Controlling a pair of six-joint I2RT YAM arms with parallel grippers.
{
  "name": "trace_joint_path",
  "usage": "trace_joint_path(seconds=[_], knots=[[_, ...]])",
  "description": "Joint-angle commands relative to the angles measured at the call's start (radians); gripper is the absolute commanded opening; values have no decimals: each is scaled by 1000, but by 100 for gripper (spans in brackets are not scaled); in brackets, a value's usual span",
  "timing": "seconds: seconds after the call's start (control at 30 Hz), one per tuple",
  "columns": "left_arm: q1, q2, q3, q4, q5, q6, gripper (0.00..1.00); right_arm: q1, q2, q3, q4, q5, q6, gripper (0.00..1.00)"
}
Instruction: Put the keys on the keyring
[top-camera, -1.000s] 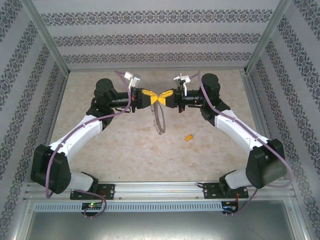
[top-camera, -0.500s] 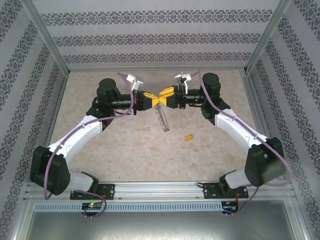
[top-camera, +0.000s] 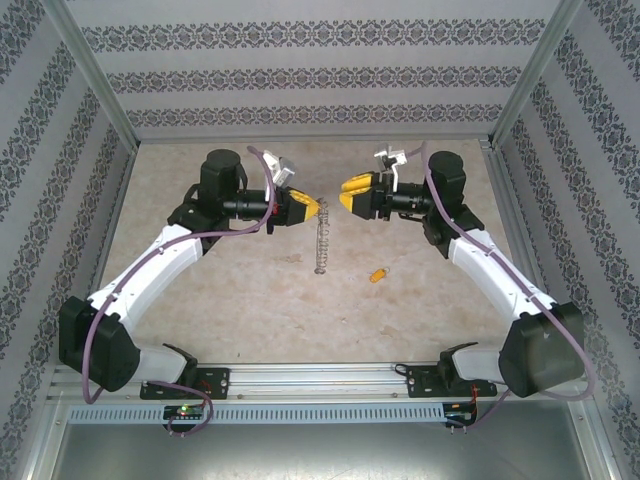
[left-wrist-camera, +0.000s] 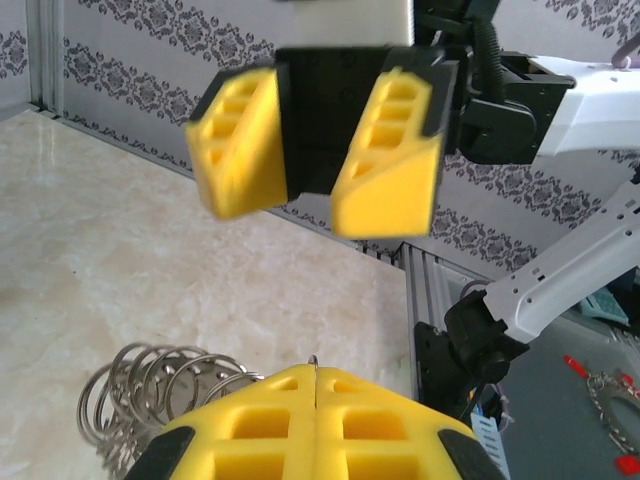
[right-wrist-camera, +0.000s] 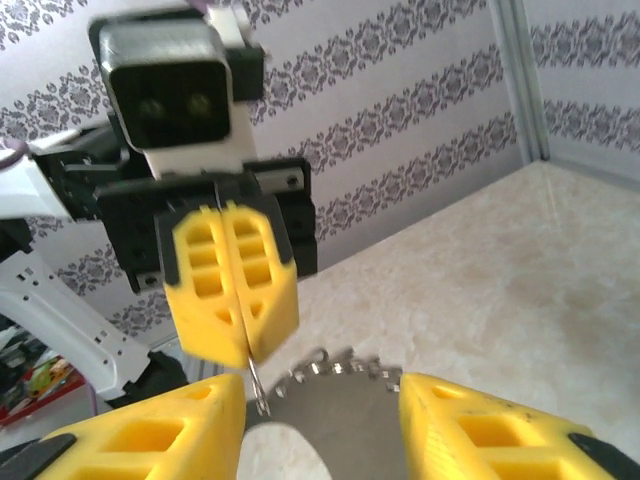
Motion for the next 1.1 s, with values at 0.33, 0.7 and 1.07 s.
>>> trace_joint_path(seconds=[0.33, 0.7, 1.07], knots=[[-6, 41, 136, -256, 8, 202, 0, 58, 78, 1, -17, -138, -75, 38], [-9, 50, 147, -263, 25, 200, 0, 98, 86, 16, -14, -128, -77, 39], [-14, 54, 147, -265, 34, 202, 0, 129, 125, 58, -11, -111, -73, 32]])
